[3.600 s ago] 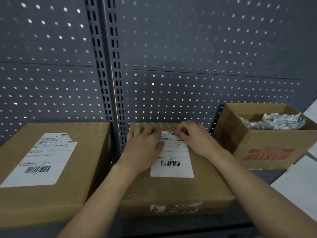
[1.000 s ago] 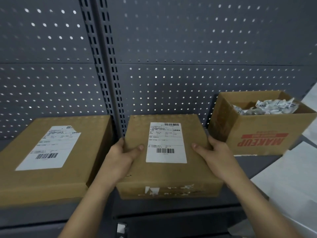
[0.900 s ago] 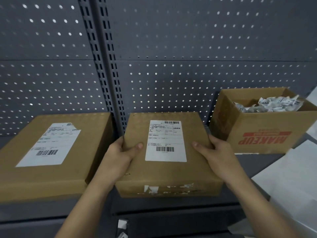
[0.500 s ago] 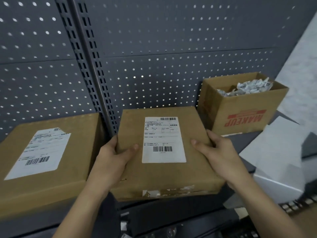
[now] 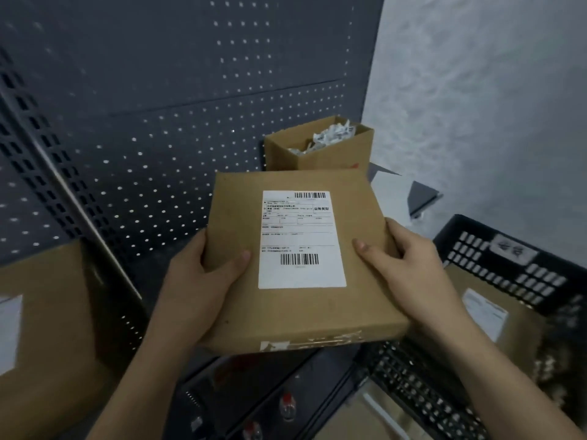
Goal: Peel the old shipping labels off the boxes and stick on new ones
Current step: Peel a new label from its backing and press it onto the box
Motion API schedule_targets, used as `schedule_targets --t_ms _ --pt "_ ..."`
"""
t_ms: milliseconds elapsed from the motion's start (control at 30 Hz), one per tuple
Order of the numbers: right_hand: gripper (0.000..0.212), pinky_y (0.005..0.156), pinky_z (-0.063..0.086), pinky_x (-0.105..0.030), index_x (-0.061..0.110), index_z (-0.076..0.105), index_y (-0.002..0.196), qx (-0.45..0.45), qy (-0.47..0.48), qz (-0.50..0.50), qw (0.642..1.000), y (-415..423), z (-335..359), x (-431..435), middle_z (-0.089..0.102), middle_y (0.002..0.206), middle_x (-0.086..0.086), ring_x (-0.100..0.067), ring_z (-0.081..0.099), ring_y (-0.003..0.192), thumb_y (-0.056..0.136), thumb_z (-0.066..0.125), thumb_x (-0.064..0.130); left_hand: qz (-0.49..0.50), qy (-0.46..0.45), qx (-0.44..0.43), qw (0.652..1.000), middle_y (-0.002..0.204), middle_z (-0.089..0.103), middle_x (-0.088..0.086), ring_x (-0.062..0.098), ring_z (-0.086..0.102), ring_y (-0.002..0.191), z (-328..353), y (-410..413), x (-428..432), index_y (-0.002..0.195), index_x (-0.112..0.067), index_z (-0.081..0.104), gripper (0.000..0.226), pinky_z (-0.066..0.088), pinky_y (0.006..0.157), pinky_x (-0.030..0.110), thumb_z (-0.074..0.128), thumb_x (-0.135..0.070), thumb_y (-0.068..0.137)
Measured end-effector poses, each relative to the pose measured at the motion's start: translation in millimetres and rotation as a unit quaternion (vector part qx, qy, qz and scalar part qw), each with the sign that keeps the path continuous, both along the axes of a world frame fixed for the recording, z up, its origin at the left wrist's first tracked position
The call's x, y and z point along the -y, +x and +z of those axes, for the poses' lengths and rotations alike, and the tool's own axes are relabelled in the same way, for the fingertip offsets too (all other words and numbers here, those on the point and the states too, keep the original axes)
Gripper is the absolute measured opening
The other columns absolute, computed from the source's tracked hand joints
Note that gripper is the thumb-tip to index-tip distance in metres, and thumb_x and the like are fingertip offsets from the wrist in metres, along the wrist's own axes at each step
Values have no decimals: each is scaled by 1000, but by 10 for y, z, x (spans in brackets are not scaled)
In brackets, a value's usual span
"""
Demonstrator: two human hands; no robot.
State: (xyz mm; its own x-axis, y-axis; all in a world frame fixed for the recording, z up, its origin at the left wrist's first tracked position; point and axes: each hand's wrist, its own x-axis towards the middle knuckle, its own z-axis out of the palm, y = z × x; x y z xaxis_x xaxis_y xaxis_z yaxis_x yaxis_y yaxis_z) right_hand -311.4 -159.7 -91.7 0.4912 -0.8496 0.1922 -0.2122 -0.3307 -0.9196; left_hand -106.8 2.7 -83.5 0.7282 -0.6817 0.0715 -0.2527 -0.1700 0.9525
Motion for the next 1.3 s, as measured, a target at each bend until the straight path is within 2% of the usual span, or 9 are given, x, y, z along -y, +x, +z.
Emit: schedule_targets --t_ms 133,267,333,467,633,833,1067,1200,1300 --pt "24 72 56 -32 35 63 111 -9 -3 -59 998 -465 -31 141 71 96 17 -2 69 82 88 66 41 -60 -6 -20 998 104 57 -27 -7 54 92 9 -324 358 124 -39 52 42 40 66 18 68 -37 86" --pt "26 62 53 -17 35 62 115 4 14 -107 994 -976 -61 366 72 97 19 2 69 80 89 65 38 -119 5 -42 992 99 64 -24 -1 62 88 24 -721 824 106 -47 55 28 47 66 23 70 -35 85" --pt "26 62 53 -17 34 62 116 10 23 -129 991 -1246 -89 497 72 97 20 2 69 81 90 66 35 -138 12 -38 990 101 68 -20 4 66 89 0 -928 1070 99 -46 58 22 51 71 30 70 -34 85" --pt "25 66 54 -19 36 63 115 23 36 -168 985 -1778 -130 788 71 98 23 3 68 83 91 66 32 -167 24 -21 985 102 69 -18 9 67 93 -29 -1379 1576 106 -42 60 25 53 75 34 70 -30 86" --pt "28 56 48 -10 36 62 117 19 46 -225 973 -2340 -246 1137 70 97 23 5 67 79 90 66 33 -210 33 -6 977 96 69 -17 6 66 87 -121 -1876 2176 103 -37 63 20 52 70 30 70 -28 86" --pt "29 52 43 -5 28 61 118 -15 56 -294 954 -2733 -536 1440 69 98 20 9 63 77 90 66 33 -259 58 -1 964 101 69 -19 3 66 89 -380 -2236 2803 117 -35 61 37 51 70 26 72 -29 83" --pt "27 65 47 -21 28 60 112 -66 91 -363 925 -2833 -958 1777 68 98 17 0 63 87 87 67 36 -330 109 21 937 105 67 -14 4 64 90 -702 -2316 3449 121 -31 58 38 47 63 21 71 -29 85" --pt "53 78 53 -34 16 56 123 -109 126 -394 904 -2784 -1195 1998 66 109 8 -14 62 99 81 68 48 -358 123 11 926 106 65 -13 5 63 90 -860 -2295 3782 114 -33 56 33 46 61 20 71 -27 86" --pt "45 70 49 -29 15 57 117 -130 155 -401 893 -2747 -1348 2077 66 106 5 -16 62 96 83 70 42 -378 142 8 915 104 65 -12 7 63 92 -1035 -2290 3968 111 -33 55 33 51 66 24 72 -25 85"
